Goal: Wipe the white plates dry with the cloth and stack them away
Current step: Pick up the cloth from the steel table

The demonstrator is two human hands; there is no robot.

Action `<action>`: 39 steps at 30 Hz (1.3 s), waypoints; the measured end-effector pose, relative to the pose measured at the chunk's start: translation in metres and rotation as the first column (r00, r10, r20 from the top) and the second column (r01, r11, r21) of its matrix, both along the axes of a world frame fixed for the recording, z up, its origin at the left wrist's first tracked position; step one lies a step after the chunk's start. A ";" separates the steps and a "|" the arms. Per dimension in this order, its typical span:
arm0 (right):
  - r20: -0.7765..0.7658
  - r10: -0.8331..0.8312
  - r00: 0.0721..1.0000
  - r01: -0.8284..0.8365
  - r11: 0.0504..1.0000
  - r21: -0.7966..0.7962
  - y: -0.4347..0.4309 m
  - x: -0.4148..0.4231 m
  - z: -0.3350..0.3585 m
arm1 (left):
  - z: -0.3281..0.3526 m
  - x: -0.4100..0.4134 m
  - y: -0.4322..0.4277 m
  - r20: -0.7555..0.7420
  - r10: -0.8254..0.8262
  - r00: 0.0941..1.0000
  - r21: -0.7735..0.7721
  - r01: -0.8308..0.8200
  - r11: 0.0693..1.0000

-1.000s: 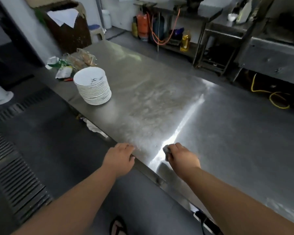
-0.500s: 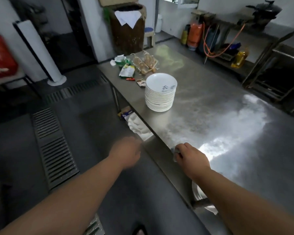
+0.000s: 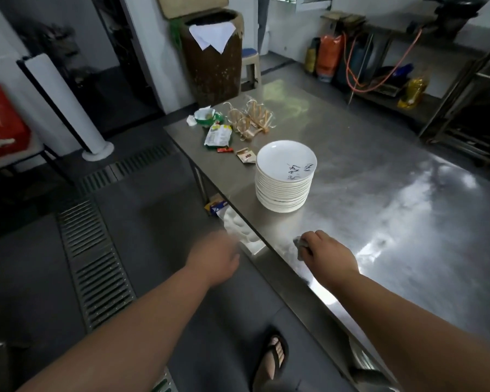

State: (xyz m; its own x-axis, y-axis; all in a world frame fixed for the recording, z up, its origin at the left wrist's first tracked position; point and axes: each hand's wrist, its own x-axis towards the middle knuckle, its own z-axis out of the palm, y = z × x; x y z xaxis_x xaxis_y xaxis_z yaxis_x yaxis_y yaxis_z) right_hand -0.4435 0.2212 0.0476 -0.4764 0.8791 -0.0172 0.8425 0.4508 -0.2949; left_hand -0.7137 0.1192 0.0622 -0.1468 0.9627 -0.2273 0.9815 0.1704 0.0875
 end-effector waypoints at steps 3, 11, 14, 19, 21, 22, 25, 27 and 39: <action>-0.015 -0.053 0.998 0.053 0.999 -0.008 0.035 -0.012 0.000 | 0.001 -0.012 0.037 -0.007 -0.026 1.000 -0.002 0.026 1.000; -0.032 -0.148 0.988 0.146 0.987 -0.064 0.119 -0.028 0.002 | 0.002 -0.037 0.128 0.025 -0.032 0.999 0.014 0.031 0.999; -0.020 -0.202 0.979 0.201 0.977 -0.070 0.140 -0.029 0.001 | 0.003 -0.046 0.152 0.063 -0.029 0.998 0.020 0.028 0.999; -0.002 -0.292 0.956 0.290 0.952 -0.101 0.156 -0.035 -0.004 | 0.001 -0.066 0.187 0.096 -0.074 0.993 0.012 0.073 0.997; 0.015 -0.331 0.943 0.331 0.936 -0.119 0.159 -0.038 -0.007 | -0.003 -0.077 0.202 0.115 -0.082 0.990 0.006 0.082 0.997; 0.026 -0.355 0.935 0.355 0.927 -0.122 0.161 -0.039 -0.008 | -0.005 -0.083 0.210 0.126 -0.087 0.988 0.004 0.087 0.996; 0.042 -0.444 0.895 0.446 0.886 -0.125 0.165 -0.043 -0.012 | -0.008 -0.099 0.236 0.148 -0.113 0.982 0.006 0.113 0.994; 0.036 -0.507 0.861 0.507 0.852 -0.128 0.166 -0.048 -0.012 | -0.007 -0.111 0.255 0.157 -0.130 0.979 0.003 0.131 0.991; -0.038 -0.746 0.665 0.743 0.666 -0.065 0.155 -0.088 0.002 | -0.005 -0.146 0.348 0.251 -0.389 0.886 0.091 0.379 0.921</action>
State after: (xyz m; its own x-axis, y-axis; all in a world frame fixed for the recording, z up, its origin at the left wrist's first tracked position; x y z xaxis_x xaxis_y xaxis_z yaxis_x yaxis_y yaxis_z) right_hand -0.5318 0.3763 0.0500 0.3350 0.9405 -0.0564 0.8736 -0.3324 -0.3555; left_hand -0.8599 0.4671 0.0576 0.2948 0.9406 -0.1682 0.9112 -0.2237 0.3460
